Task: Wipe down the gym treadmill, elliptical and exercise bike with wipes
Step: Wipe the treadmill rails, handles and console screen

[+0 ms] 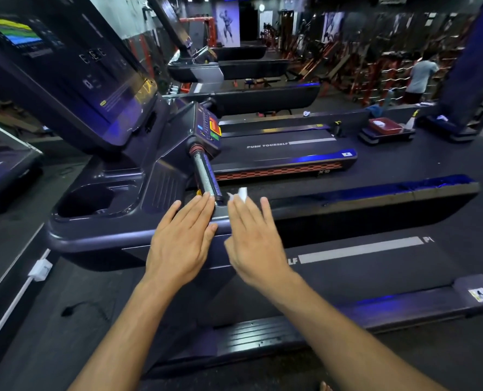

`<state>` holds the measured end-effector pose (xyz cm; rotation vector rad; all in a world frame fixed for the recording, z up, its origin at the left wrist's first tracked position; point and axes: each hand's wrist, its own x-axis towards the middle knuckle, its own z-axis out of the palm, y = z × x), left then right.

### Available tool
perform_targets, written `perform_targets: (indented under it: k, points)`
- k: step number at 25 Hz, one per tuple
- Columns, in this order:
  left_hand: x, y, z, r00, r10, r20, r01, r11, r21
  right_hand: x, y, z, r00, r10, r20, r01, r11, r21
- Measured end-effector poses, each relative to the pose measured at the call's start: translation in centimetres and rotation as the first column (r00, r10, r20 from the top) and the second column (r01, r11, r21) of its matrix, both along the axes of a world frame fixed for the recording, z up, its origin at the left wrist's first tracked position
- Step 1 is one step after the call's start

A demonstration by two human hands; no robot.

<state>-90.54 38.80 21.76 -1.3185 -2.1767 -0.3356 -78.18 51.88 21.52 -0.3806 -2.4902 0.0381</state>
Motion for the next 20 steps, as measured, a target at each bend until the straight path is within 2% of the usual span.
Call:
perform_targets:
  k: [3,7,10,12,14,16,20]
  points:
    - [0.2,0.0,0.1,1.0,0.0,0.005,0.0,1.0,-0.002,1.1,1.5,0.1,1.0,0.03,-0.006,-0.03,0.999,0.015]
    - [0.3,-0.1,0.3,0.999,0.012,0.03,-0.011,1.0,-0.026,5.1,7.5,-0.3,0.99,-0.112,-0.089,0.113,0.994,0.01]
    - [0.2,0.0,0.7,0.998,0.0,0.062,0.003,0.999,-0.046,6.5,9.5,0.0,0.985,-0.133,-0.11,0.131,0.991,-0.032]
    - [0.3,0.3,1.2,0.986,-0.116,0.122,0.119,0.993,-0.023,6.4,9.4,1.0,0.969,-0.148,-0.198,0.133,0.987,-0.091]
    - [1.1,1.3,1.9,0.935,-0.297,0.196,0.302,0.953,0.004,6.0,8.3,1.9,0.947,-0.147,-0.286,0.117,0.986,-0.12]
    - [1.8,3.1,2.3,0.903,-0.382,0.198,0.388,0.921,0.007,5.2,7.0,1.5,0.962,-0.078,-0.262,0.053,0.994,-0.1]
    - [2.3,6.1,1.4,0.939,-0.329,0.101,0.338,0.937,-0.09,4.6,7.1,-0.8,0.985,-0.009,-0.172,0.005,1.0,-0.02]
